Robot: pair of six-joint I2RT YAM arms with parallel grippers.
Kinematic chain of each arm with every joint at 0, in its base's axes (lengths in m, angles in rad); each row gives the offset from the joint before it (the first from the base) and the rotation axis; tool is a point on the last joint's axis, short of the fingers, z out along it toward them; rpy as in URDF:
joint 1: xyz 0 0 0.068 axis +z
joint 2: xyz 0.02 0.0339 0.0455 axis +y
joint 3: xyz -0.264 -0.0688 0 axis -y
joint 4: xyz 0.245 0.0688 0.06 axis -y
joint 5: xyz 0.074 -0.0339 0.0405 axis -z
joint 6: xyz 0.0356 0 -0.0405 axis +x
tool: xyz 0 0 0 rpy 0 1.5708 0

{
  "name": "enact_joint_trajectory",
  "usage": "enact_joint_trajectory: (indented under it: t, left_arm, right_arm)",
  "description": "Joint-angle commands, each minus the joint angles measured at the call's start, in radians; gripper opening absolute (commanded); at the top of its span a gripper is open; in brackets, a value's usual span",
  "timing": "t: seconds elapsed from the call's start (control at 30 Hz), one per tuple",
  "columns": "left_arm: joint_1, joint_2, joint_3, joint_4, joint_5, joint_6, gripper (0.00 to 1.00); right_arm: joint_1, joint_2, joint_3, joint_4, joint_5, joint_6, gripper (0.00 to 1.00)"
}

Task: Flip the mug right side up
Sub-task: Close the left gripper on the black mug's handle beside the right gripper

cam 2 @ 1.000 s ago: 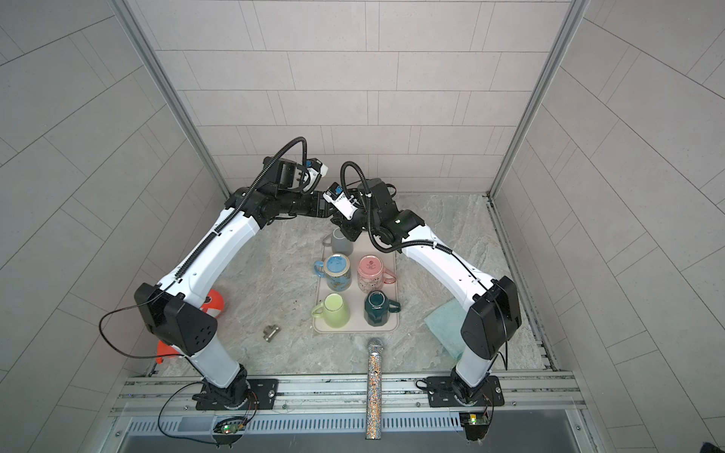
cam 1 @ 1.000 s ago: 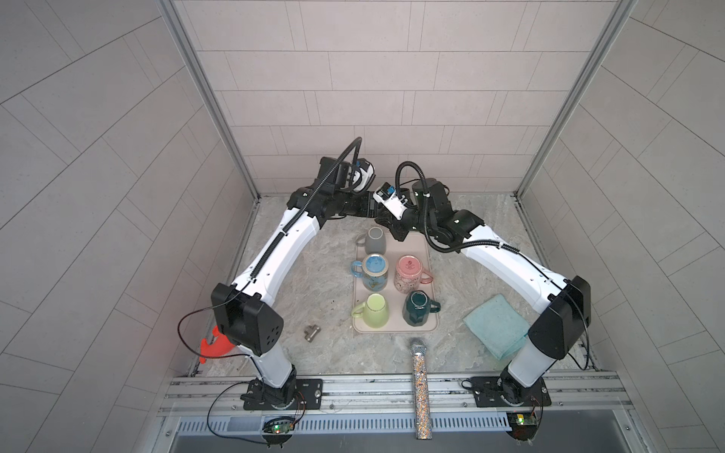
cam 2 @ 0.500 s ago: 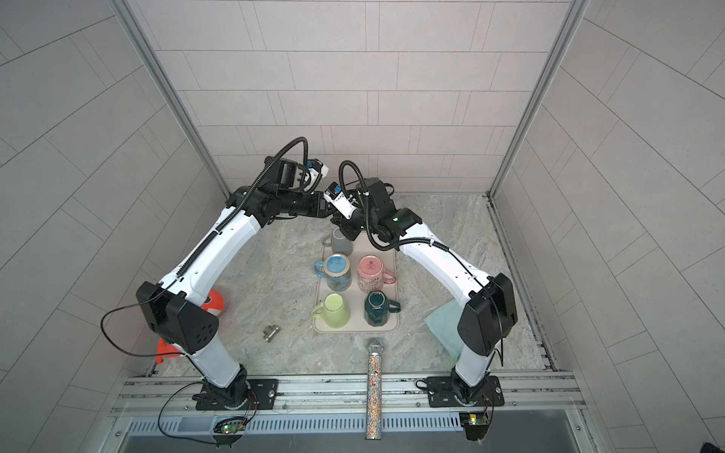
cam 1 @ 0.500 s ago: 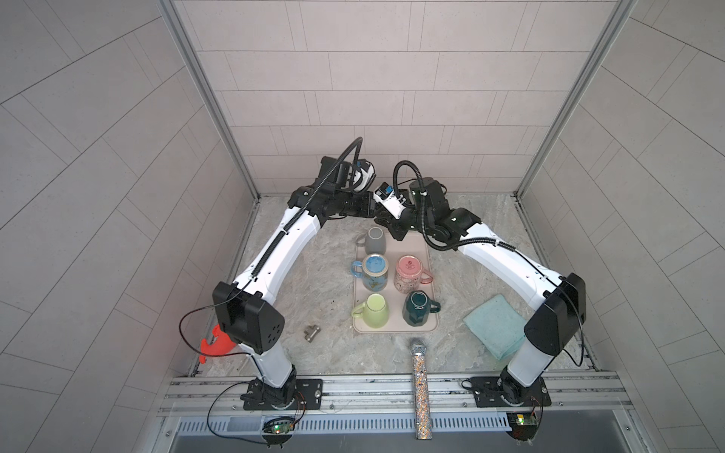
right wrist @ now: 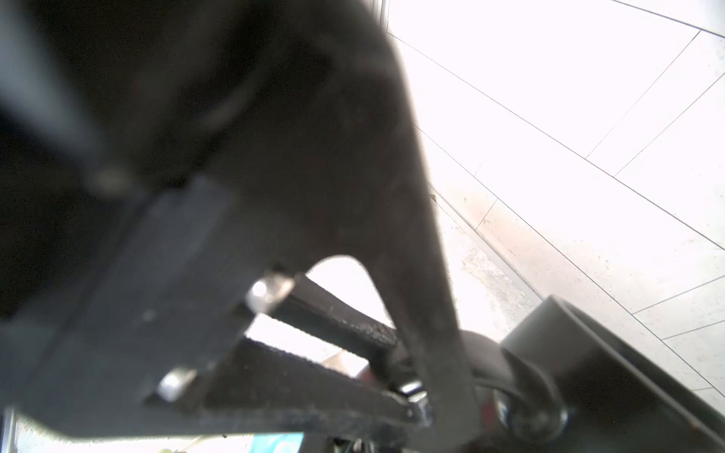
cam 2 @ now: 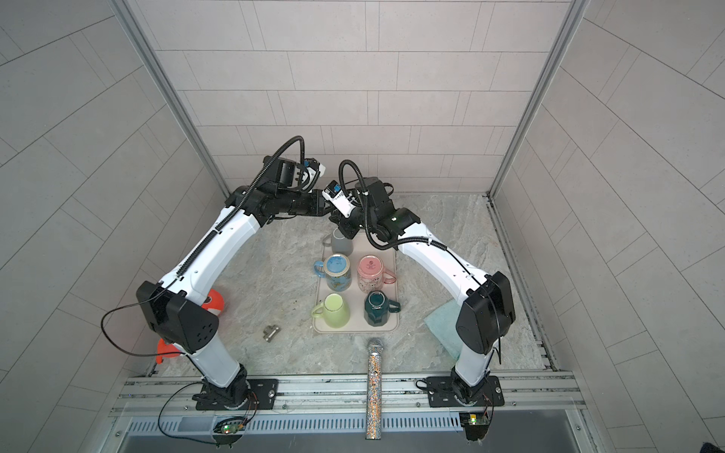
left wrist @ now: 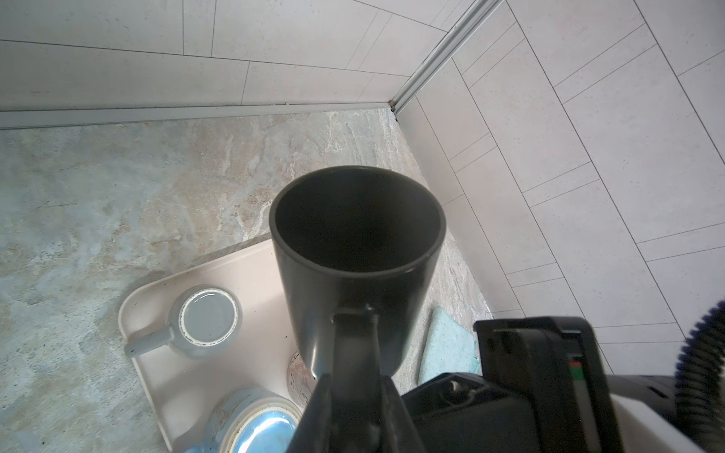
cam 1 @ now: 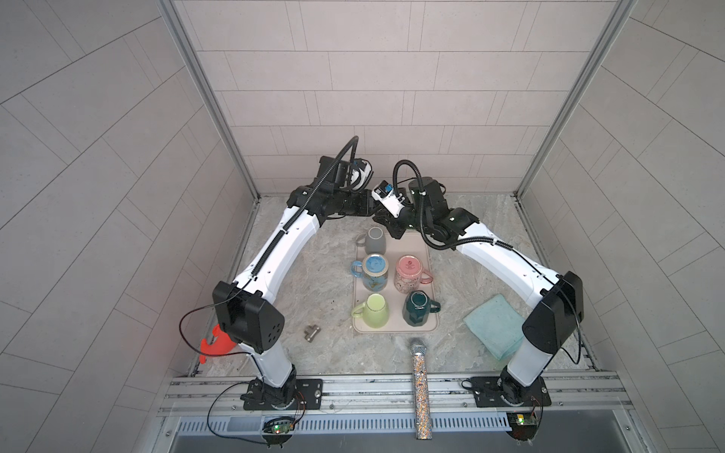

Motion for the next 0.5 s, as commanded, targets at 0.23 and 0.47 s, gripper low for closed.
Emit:
enact_joint_trajectory:
  t: [0.23,0.47]
  left_arm:
    - [-0.04,-0.028,-0.044,0.051,-0.071,0.049,0.0]
    - [-0.035,-0.034,-0.048,0.061,-0.117,0.048,0.0]
  right_arm:
    - [0.028,0.038,0.064,0.125,0.014,-0.027,0.0]
    - [0.014,0.046,0.054,0.165,0.019,0.006,0.02]
